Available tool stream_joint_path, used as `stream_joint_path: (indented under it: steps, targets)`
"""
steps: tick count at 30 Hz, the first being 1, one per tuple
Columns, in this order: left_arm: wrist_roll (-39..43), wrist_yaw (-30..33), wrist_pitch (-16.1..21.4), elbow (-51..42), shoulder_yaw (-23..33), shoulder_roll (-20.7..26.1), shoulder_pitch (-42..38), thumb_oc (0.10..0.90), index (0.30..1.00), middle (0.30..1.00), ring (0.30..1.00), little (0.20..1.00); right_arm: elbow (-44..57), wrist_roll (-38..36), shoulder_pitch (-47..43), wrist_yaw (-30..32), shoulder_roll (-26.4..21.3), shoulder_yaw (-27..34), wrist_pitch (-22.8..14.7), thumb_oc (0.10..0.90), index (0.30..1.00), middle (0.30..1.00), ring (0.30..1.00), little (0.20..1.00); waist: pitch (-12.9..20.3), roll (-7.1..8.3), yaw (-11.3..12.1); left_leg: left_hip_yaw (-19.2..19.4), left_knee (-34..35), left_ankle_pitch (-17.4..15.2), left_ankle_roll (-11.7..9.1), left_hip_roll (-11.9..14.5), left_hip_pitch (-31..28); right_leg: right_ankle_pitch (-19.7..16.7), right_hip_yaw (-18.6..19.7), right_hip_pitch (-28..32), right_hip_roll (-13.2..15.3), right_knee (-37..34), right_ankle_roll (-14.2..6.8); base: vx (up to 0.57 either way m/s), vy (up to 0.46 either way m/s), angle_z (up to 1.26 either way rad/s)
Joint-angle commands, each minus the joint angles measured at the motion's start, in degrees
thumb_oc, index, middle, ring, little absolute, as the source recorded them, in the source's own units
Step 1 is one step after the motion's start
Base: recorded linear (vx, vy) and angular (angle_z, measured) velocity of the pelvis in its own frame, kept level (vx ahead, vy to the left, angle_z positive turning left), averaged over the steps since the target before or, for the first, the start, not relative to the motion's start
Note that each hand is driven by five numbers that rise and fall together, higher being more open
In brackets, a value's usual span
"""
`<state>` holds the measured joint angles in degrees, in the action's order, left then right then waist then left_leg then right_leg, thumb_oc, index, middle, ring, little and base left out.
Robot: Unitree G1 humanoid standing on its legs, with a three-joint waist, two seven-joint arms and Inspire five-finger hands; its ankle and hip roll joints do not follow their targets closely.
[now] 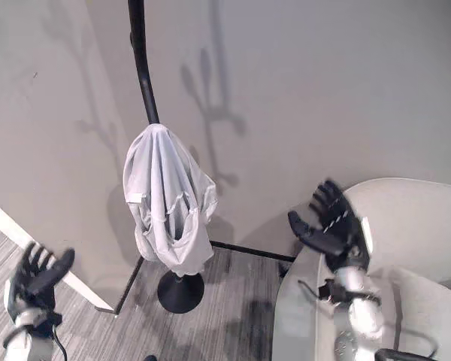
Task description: Hang the clothes on the sofa on the clothes rack.
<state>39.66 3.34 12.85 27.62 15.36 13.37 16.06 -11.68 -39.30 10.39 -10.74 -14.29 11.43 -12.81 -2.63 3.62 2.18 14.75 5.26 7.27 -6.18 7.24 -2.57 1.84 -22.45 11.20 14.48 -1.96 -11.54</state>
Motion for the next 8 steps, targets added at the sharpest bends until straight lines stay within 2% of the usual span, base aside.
stream_joint_path:
  steps: [1, 3, 5, 8]
  targets:
    - [-3.9, -1.6, -0.9, 7.2, -2.3, 4.1, -5.2, 0.800, 0.900, 0.900, 0.900, 0.900, -3.8, -8.9, -5.2, -1.3, 0.7, -1.7, -2.6, 0.800, 0.900, 0.900, 0.900, 0.900, 0.7, -0.57, 0.7, -2.2, -1.1, -6.5, 1.7, 0.3, -1.9, -0.7, 0.3, -2.7, -0.8, 3.3, 1.7, -0.05, 0.029, 0.03]
    - [-4.4, -3.3, -2.0, 19.2, -4.6, 2.8, -7.5, 0.800, 0.900, 0.900, 0.900, 0.900, -14.7, -10.0, -6.2, -1.1, 2.2, -5.0, -0.7, 0.800, 0.900, 0.900, 0.900, 0.900, 0.4, -0.78, 0.5, -2.2, -1.1, -6.2, 1.7, 0.1, -1.8, -0.8, 0.3, -2.9, -0.8, 3.5, 1.8, -0.04, 0.030, 0.02]
    - [-3.6, -5.0, -3.4, 32.4, -6.2, 1.1, -10.5, 0.800, 0.900, 0.900, 0.900, 0.900, -30.2, -11.2, -8.2, -0.2, 4.2, -8.2, 2.2, 0.800, 0.900, 0.900, 0.900, 0.900, 0.4, -0.94, 0.5, -2.2, -1.2, -6.4, 1.6, 0.0, -2.1, -0.7, 0.5, -2.8, -0.8, 3.6, 1.9, 0.00, 0.000, 0.00]
    - [-6.0, -6.2, -4.2, 45.1, -8.2, -0.1, -13.6, 0.800, 0.900, 0.900, 0.900, 0.900, -49.3, -9.8, -10.9, -0.1, 6.6, -11.1, 6.9, 0.800, 0.900, 0.900, 0.900, 0.900, 0.7, -1.03, 0.7, -2.4, -1.3, -6.4, 1.5, -0.1, -2.4, -0.4, 0.6, -2.4, -0.8, 3.6, 2.1, 0.01, 0.004, 0.00]
